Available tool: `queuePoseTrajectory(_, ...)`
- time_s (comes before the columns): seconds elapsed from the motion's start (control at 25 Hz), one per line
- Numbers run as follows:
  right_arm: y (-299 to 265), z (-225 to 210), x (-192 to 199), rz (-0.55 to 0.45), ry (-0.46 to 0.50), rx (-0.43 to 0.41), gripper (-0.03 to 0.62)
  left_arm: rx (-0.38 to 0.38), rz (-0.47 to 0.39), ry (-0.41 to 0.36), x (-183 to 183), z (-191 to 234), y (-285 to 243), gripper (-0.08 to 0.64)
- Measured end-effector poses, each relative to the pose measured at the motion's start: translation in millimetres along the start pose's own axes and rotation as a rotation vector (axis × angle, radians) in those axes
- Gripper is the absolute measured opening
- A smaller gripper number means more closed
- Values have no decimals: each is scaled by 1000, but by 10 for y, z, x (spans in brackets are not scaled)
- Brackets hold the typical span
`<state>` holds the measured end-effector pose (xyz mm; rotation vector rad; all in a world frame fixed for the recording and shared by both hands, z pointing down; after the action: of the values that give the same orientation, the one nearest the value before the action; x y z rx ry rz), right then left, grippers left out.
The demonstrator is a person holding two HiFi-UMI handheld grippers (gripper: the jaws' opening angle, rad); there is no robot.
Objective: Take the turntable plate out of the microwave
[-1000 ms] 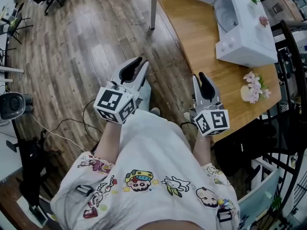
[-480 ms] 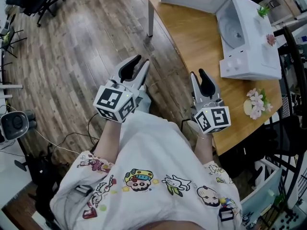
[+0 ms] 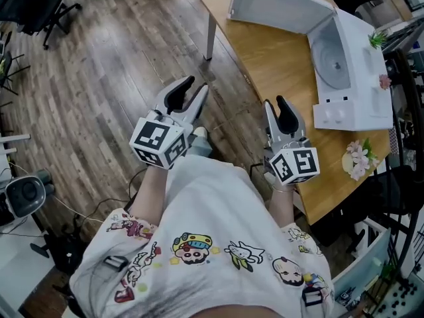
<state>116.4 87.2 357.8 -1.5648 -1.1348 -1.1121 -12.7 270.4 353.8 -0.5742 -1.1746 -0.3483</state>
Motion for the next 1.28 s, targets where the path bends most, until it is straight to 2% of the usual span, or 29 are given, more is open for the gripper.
queuePoseTrajectory(0.28, -230, -8, 32, -11, -16, 79, 141, 42, 8, -11, -79, 318, -170, 149)
queuePoseTrajectory(0.56, -278, -132, 81, 10, -40, 153, 143, 94, 62, 5, -13, 387, -382, 158)
queuePoseTrajectory(0.96, -579, -819, 84, 24, -78, 220, 170, 126, 85, -2, -124, 453, -1108, 167)
queuePoseTrajectory(1.12, -752, -1132, -57, 6, -81, 260, 190, 181, 93, -19, -301, 415, -1581, 172)
queuePoseTrajectory(1.28, -834, -1524, -181, -3, -112, 309, 202, 271, 114, -31, -473, 201, -2148, 172)
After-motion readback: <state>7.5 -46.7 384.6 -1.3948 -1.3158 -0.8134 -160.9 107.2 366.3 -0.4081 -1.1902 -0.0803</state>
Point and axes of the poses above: the fingertips, and each gripper's own axes: y backward along the fingers, z to its left, x out of its underside, the point moved 5 cm from there along y, backward along the fingers, and after that the axes turned 11 degrees about -x, right-handed, at the moved point
